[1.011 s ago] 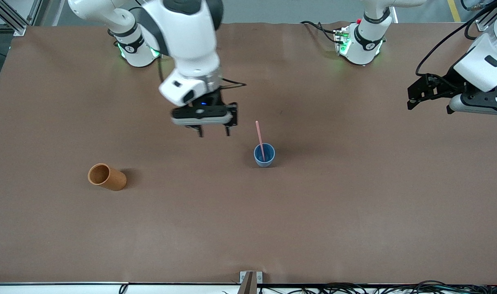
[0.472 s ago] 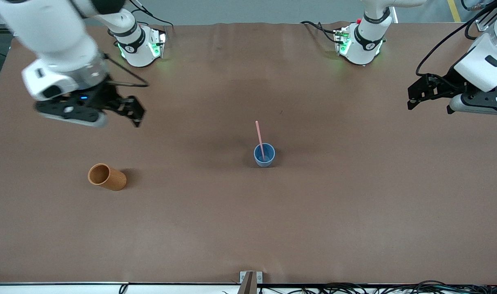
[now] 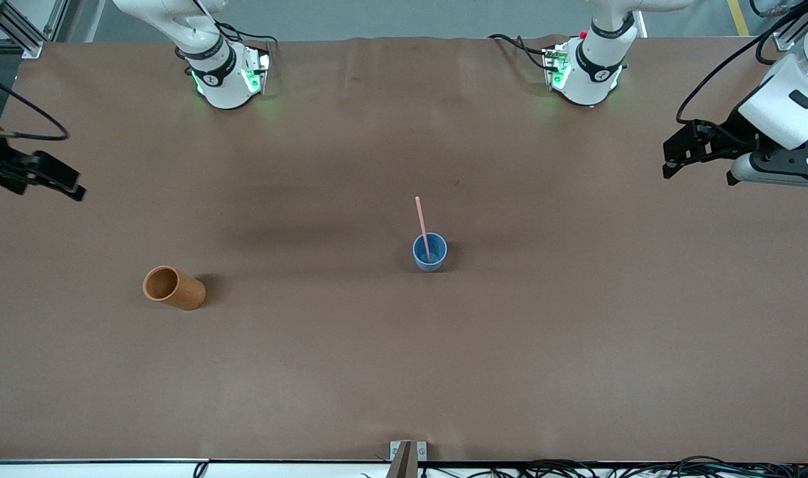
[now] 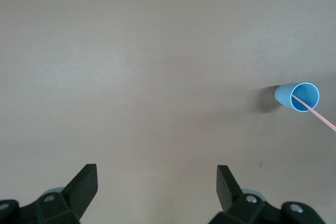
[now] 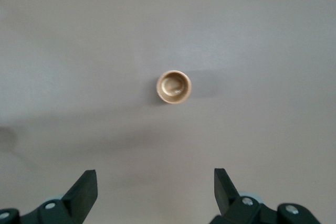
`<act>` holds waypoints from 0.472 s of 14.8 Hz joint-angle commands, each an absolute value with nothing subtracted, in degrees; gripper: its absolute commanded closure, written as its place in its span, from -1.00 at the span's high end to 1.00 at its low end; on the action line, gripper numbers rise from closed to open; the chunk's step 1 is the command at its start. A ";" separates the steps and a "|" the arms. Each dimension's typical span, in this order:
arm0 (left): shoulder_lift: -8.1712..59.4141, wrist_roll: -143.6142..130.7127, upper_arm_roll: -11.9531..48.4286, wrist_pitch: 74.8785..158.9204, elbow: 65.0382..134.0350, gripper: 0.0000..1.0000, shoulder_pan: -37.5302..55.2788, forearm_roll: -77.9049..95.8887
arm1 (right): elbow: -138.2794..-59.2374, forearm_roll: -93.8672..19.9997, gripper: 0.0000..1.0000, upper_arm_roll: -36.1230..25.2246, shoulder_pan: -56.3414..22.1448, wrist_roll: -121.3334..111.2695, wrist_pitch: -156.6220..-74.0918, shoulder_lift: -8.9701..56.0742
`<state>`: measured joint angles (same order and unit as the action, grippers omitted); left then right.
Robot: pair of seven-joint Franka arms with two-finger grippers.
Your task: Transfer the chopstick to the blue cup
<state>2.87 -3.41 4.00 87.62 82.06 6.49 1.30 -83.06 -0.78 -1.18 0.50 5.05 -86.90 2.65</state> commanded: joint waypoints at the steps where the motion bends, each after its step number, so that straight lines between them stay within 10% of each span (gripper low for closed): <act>1: 3.16 -2.37 3.87 87.36 81.12 1.00 6.33 2.20 | -91.13 -1.76 0.97 0.18 2.46 3.08 -87.28 -4.65; 7: 3.16 -2.37 3.87 87.36 81.12 1.00 6.33 2.11 | -85.78 -1.32 1.00 0.26 1.76 3.08 -83.50 -3.34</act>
